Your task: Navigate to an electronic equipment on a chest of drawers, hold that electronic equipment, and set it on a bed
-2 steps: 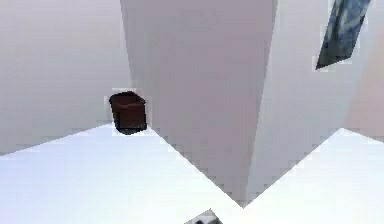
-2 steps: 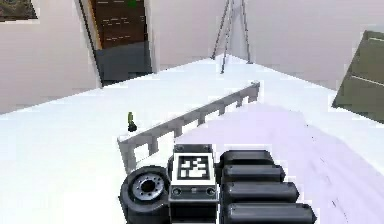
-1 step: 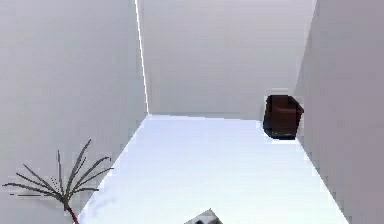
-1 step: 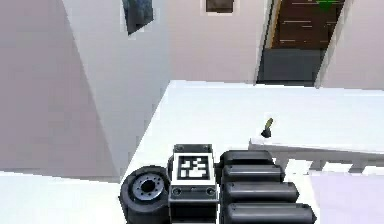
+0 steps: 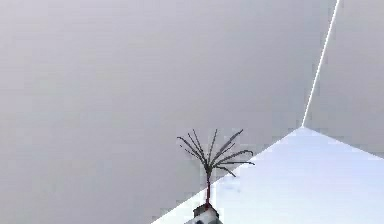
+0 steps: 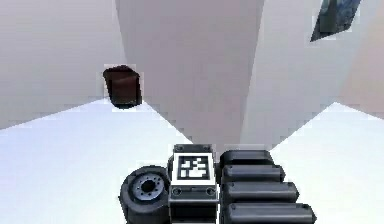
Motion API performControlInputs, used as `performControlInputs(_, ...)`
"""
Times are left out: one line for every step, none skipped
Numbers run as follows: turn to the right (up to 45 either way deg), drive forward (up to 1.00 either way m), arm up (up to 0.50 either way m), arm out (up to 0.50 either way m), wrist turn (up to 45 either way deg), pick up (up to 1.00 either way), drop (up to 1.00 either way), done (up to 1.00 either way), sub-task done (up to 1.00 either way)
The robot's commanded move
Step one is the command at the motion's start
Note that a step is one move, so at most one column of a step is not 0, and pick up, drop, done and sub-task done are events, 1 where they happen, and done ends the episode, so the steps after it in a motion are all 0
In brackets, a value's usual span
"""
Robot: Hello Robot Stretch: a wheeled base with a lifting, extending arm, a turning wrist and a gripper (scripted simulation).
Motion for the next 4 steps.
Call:
performControlInputs(-45.0,0.00,0.00,0.00,0.0,0.00,0.00,0.00,0.00)
performControlInputs(-33.0,0.00,0.00,0.00,0.0,0.00,0.00,0.00,0.00)
performControlInputs(45.0,0.00,0.00,0.00,0.0,0.00,0.00,0.00,0.00)
performControlInputs(45.0,0.00,0.00,0.00,0.0,0.00,0.00,0.00,0.00)
